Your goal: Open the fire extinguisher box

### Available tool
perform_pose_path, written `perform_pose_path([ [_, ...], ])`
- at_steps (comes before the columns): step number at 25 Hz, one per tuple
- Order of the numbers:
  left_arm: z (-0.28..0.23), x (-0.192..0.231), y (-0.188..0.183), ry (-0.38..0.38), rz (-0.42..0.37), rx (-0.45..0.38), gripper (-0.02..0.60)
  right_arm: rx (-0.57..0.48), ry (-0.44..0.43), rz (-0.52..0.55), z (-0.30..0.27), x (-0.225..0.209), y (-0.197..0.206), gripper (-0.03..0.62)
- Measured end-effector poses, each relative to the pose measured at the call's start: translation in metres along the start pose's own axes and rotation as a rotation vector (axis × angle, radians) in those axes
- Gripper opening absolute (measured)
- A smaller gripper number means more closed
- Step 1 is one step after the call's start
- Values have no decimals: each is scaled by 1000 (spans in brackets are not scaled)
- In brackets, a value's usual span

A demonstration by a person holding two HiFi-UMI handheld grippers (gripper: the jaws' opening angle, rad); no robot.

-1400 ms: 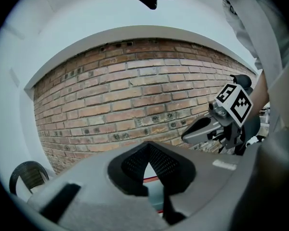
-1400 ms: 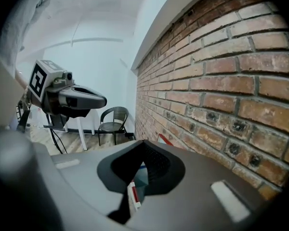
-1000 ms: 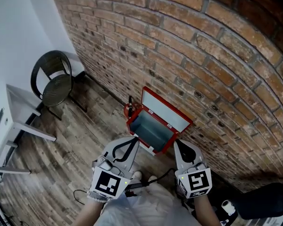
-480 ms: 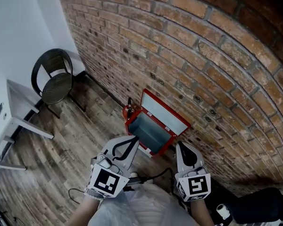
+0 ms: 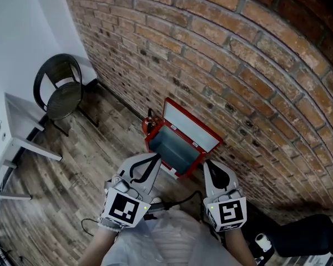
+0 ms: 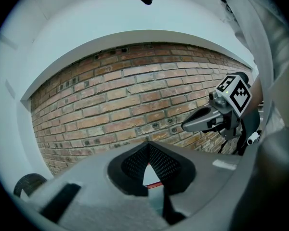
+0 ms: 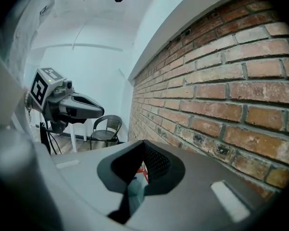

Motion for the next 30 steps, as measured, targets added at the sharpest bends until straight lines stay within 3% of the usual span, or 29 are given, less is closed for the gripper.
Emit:
perform_pose_path([
  [30,-6,-10,5,21,13,31,-2,58,-21,64,-6,8,4,9],
])
Point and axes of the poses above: the fingertips, and each gripper's own axes: z backward along the fingers, x to its left, y out of its underside, the point moved 10 cm from there along z, backward along the fingers, and after that the axes turned 14 degrees about x, right-handed, at the moved point
